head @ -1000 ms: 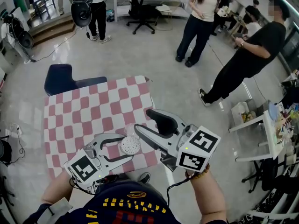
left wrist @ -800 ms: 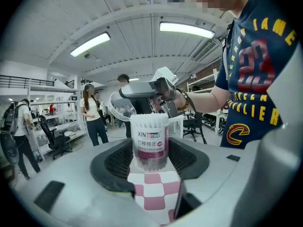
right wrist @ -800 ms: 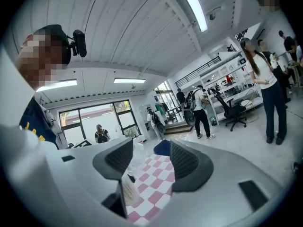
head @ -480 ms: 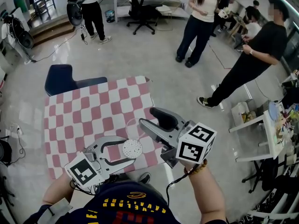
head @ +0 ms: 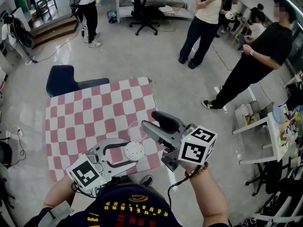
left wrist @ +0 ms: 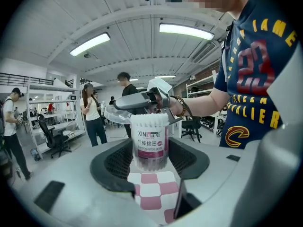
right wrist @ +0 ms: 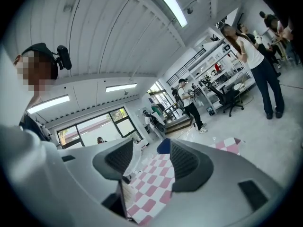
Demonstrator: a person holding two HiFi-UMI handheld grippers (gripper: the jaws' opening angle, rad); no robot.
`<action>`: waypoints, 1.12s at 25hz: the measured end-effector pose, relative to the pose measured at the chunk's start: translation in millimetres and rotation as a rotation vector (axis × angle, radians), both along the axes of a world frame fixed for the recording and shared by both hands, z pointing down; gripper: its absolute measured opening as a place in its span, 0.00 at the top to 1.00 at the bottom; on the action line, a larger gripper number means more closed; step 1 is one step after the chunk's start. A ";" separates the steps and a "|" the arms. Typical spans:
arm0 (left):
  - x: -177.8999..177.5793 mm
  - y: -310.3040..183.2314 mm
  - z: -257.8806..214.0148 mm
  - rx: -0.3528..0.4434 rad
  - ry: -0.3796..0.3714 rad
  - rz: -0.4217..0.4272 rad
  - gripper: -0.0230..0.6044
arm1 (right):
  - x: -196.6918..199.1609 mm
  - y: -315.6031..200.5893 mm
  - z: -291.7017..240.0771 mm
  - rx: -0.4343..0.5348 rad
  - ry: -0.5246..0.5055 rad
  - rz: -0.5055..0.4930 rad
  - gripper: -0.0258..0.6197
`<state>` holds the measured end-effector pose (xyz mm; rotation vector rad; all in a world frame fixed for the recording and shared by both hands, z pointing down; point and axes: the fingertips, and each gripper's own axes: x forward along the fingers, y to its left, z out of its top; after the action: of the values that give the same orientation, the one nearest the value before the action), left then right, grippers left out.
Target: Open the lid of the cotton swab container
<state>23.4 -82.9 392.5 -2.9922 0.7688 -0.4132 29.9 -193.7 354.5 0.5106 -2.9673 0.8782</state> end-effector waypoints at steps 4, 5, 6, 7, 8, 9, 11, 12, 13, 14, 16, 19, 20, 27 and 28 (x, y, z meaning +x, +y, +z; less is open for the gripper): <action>-5.1 -7.5 8.2 -0.076 0.031 -0.045 0.58 | 3.1 -0.1 -8.8 0.007 -0.027 0.008 0.58; -7.0 -9.5 9.9 -0.091 0.034 -0.058 0.58 | 4.3 -0.2 -10.8 0.011 -0.029 0.012 0.58; -9.2 -11.6 11.6 -0.102 0.036 -0.073 0.58 | 5.8 -0.6 -12.5 0.017 -0.030 0.020 0.58; -12.0 -14.0 13.4 -0.109 0.036 -0.090 0.58 | 7.7 -1.4 -14.0 0.025 -0.029 0.033 0.58; -15.5 -16.9 15.4 -0.110 0.035 -0.110 0.58 | 10.0 -2.6 -15.0 0.038 -0.025 0.050 0.58; -20.1 -20.3 18.0 -0.106 0.031 -0.131 0.58 | 12.7 -4.0 -15.5 0.055 -0.015 0.072 0.58; -30.9 -27.3 24.1 -0.096 0.022 -0.178 0.58 | 18.4 -5.6 -14.4 0.099 0.016 0.118 0.58; -35.8 -29.7 26.2 -0.097 0.026 -0.201 0.58 | 20.8 -5.0 -13.0 0.119 0.031 0.137 0.58; -40.2 -31.6 27.0 -0.099 0.035 -0.222 0.58 | 22.5 -3.5 -11.3 0.134 0.043 0.151 0.58; -44.1 -33.2 26.6 -0.100 0.045 -0.242 0.58 | 23.9 -1.2 -9.5 0.144 0.051 0.161 0.58; -49.5 -35.1 24.1 -0.100 0.059 -0.272 0.58 | 26.8 4.2 -4.6 0.153 0.063 0.180 0.58; -51.9 -36.1 22.0 -0.098 0.065 -0.296 0.58 | 32.7 10.3 4.3 0.169 0.088 0.212 0.59; -52.4 -36.3 22.4 -0.097 0.067 -0.301 0.58 | 34.6 11.2 7.1 0.179 0.098 0.224 0.62; -55.0 -34.0 26.2 -0.082 0.058 -0.318 0.58 | 47.2 14.3 18.6 0.285 0.206 0.306 0.73; -54.5 -33.2 26.4 -0.081 0.057 -0.318 0.58 | 47.4 16.5 19.1 0.291 0.210 0.306 0.75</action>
<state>-31.2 -116.1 418.8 -2.9691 1.2697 -0.3760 77.3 -177.2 373.6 1.0187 -2.8746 0.3665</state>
